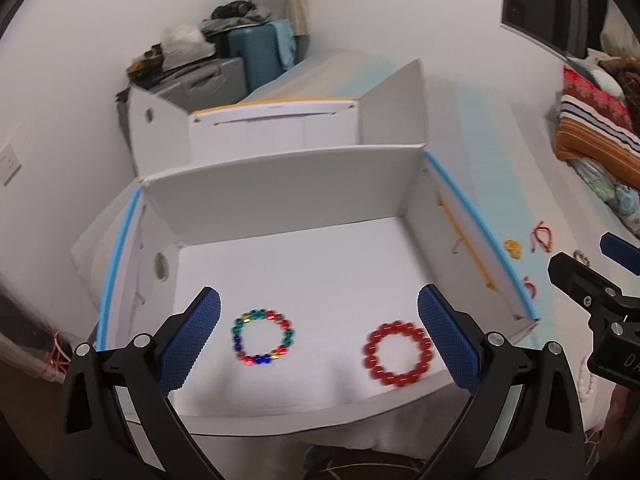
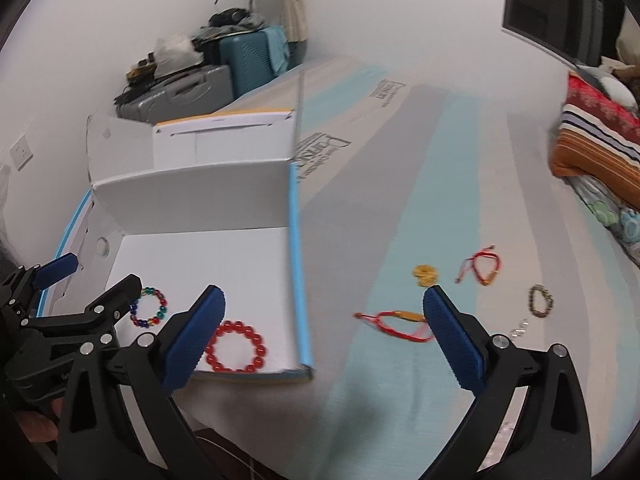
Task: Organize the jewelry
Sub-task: 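Open both grippers to drop the bracelets into the box, then grasp the red string bracelet with the left gripper while the right gripper grasps the pink-white bead bracelet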
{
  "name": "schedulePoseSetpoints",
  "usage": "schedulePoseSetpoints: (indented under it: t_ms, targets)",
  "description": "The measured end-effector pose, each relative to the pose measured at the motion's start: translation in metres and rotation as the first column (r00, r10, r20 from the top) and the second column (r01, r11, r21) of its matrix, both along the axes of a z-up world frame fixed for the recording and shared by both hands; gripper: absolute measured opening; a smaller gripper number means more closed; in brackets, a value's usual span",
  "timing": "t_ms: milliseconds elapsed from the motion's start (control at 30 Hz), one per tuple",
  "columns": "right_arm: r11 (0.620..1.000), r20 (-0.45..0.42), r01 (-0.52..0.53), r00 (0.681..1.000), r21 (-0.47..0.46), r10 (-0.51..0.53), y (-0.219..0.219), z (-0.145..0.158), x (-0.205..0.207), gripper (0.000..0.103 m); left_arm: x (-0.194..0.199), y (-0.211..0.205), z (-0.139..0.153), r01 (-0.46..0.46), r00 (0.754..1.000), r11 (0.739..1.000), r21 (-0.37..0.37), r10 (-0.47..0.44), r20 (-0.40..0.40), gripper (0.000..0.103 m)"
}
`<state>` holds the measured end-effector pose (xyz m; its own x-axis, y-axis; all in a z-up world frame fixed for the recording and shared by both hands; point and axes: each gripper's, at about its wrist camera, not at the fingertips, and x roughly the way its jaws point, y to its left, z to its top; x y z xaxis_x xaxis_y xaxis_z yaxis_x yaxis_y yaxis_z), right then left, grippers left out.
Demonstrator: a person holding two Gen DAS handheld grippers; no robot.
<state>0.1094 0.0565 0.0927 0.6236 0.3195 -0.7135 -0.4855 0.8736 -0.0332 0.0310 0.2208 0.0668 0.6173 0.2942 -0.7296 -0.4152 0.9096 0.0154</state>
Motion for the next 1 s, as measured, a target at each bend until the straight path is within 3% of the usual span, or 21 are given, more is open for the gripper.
schedulePoseSetpoints:
  t_ms: [567,767,1000]
  targets:
    - [0.981,0.033,0.196,0.98,0.011,-0.196,-0.136,0.018,0.011,0.095,0.056,-0.122,0.026,0.222,0.974,0.975,0.014,-0.222,0.045,0.097]
    - [0.965,0.011,0.261,0.965,0.003,-0.261,-0.18,0.006,0.014,0.095,0.084,-0.167,0.013,0.312,0.95,0.95,-0.006,-0.311,0.018,0.097]
    - [0.947,-0.042,0.321,0.946,-0.019,-0.321,-0.225,-0.029,0.016,0.095,0.108,-0.208,-0.015,0.376,0.926,0.926,-0.031,-0.376,-0.006,0.097]
